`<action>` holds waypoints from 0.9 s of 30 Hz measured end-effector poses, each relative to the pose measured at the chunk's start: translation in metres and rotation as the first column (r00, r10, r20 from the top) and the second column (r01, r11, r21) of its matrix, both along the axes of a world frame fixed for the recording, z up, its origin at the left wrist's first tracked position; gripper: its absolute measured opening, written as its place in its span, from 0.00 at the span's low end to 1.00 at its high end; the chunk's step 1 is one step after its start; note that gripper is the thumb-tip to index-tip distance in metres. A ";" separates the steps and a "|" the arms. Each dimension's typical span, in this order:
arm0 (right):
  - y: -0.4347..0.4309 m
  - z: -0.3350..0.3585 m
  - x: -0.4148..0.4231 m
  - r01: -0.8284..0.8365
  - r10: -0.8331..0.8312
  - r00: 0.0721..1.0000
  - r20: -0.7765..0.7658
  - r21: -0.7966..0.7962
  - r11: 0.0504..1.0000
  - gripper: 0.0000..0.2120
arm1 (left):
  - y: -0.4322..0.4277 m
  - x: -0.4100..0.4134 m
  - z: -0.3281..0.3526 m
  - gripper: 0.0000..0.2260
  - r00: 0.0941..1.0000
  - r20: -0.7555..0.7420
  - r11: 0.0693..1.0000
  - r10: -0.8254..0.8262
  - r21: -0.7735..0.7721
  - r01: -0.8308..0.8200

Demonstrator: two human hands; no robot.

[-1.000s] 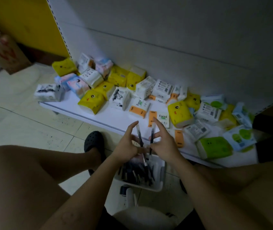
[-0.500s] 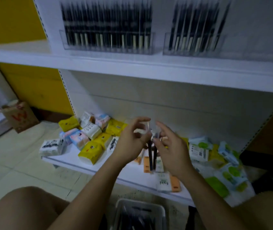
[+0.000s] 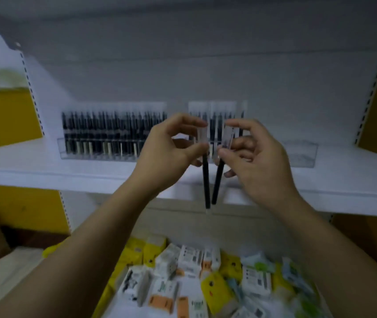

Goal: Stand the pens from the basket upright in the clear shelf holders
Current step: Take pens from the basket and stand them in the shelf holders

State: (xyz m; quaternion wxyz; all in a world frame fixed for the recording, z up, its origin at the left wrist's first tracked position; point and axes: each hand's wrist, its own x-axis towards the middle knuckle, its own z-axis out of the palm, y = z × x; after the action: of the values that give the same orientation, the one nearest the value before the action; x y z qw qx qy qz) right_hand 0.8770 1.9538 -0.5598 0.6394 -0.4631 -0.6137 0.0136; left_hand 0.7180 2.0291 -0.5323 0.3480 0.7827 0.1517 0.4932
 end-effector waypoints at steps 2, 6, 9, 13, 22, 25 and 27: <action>0.006 0.019 0.016 0.005 -0.005 1.000 -0.016 0.033 0.999 0.17 | 0.006 0.014 0.020 0.12 1.000 0.019 1.000 0.004 0.003 -0.004; 0.020 0.049 0.047 0.087 -0.086 0.996 -0.015 0.078 0.993 0.14 | 0.021 0.047 0.048 0.10 0.996 0.054 0.996 0.066 0.055 -0.069; 0.034 0.067 0.071 0.156 -0.159 0.987 0.028 0.096 0.983 0.14 | 0.032 0.073 0.060 0.09 0.996 0.026 0.987 0.085 0.132 -0.088; 0.057 0.086 0.095 0.221 -0.234 0.966 0.105 0.125 0.967 0.14 | 0.049 0.104 0.074 0.09 0.989 0.017 0.970 0.145 0.196 -0.145; 0.104 0.097 0.130 0.262 -0.279 0.943 0.181 0.116 0.958 0.13 | 0.079 0.147 0.088 0.10 0.975 0.023 0.927 0.223 0.303 -0.219; 0.109 0.089 0.136 0.262 -0.284 0.947 0.148 0.149 0.953 0.13 | 0.085 0.152 0.084 0.09 0.967 -0.012 0.906 0.255 0.352 -0.235; 0.109 0.084 0.138 0.264 -0.288 0.950 0.124 0.176 0.948 0.13 | 0.087 0.151 0.085 0.09 0.962 -0.012 0.895 0.273 0.370 -0.250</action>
State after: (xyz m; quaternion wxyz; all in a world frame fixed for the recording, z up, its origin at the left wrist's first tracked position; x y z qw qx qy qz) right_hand 1.0150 2.0631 -0.4759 0.6222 -0.4923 -0.5876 -0.1592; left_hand 0.8687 2.1163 -0.4476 0.1220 0.8213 0.1722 0.5300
